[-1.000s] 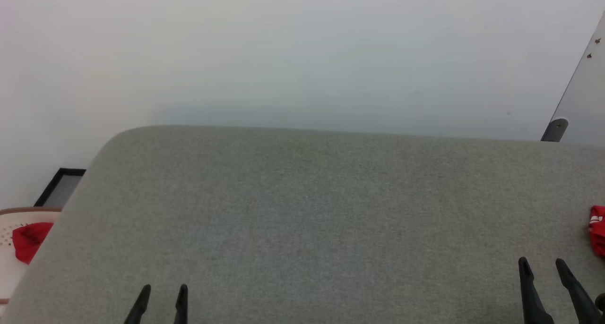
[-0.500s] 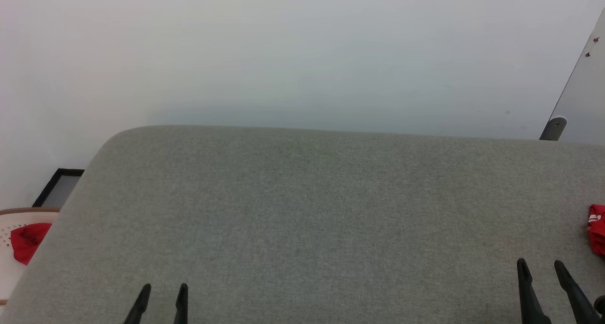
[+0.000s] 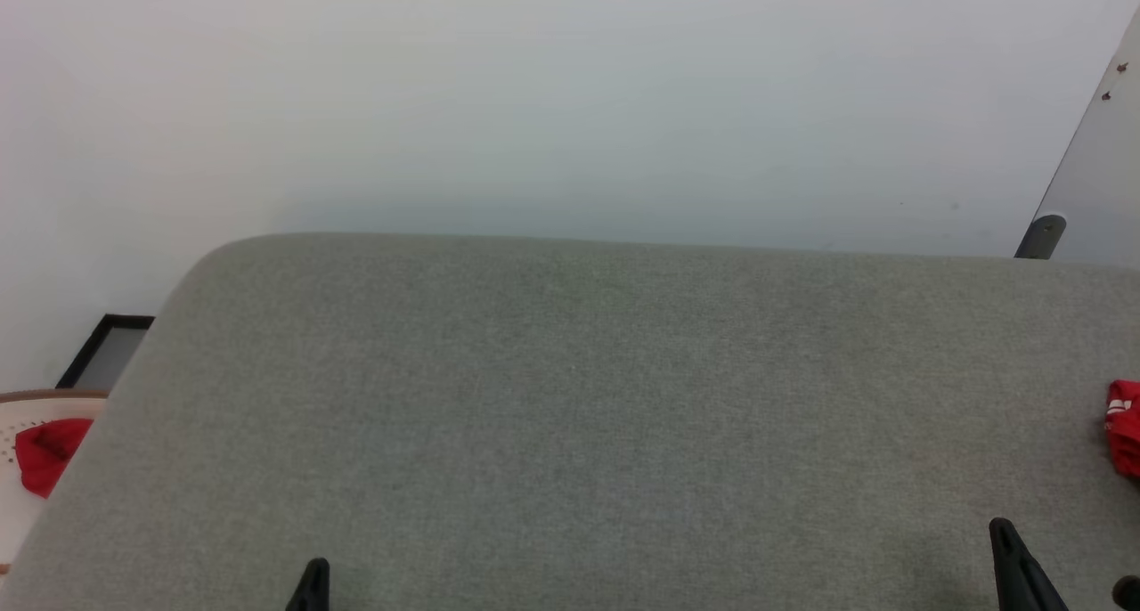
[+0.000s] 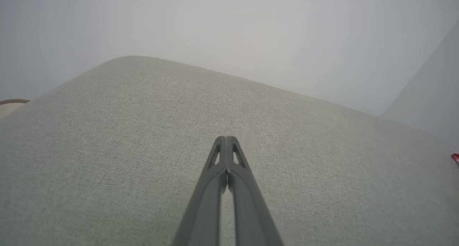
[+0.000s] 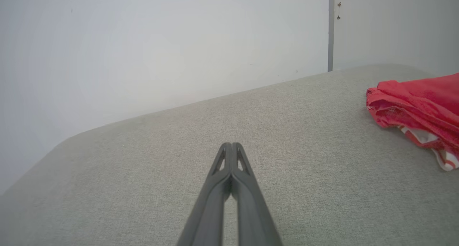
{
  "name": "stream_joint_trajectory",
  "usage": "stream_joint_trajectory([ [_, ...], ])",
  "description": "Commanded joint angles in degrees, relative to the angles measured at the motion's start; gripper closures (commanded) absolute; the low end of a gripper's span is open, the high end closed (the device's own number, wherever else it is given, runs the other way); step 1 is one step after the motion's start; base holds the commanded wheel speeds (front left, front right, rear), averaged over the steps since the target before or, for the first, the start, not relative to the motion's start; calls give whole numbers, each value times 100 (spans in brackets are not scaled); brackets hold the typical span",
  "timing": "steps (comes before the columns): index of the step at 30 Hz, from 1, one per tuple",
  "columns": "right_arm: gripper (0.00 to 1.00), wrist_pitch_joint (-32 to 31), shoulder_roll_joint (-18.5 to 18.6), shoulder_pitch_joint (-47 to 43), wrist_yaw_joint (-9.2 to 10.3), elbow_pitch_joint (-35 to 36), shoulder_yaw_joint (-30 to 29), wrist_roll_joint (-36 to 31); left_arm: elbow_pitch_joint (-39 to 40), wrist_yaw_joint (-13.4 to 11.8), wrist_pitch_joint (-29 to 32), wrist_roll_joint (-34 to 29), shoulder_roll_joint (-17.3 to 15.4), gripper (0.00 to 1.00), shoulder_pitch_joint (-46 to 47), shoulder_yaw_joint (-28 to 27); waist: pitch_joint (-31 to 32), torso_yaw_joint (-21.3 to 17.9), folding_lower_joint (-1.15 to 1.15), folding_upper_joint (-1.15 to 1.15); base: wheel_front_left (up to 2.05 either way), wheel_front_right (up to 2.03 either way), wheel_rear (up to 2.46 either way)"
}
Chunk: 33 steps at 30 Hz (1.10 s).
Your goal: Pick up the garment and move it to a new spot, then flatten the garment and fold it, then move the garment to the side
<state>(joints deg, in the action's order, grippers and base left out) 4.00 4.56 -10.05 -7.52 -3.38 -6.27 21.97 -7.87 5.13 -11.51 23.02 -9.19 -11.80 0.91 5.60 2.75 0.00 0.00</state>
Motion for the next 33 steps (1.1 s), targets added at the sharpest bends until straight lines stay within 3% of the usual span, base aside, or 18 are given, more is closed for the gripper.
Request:
stream_joint_trajectory([
  [1, 100, -19, 10, 181, 0, 51, -16, 248, 67, 24, 47, 227, -10, 100, 175, -59, -7, -3, 0, 0, 0, 0, 0],
  [33, 100, -421, -59, 769, 2, -374, -13, 2942, -192, 111, 740, 2884, 241, 100, 834, -329, -164, -78, 0, 0, 0, 0, 0],
])
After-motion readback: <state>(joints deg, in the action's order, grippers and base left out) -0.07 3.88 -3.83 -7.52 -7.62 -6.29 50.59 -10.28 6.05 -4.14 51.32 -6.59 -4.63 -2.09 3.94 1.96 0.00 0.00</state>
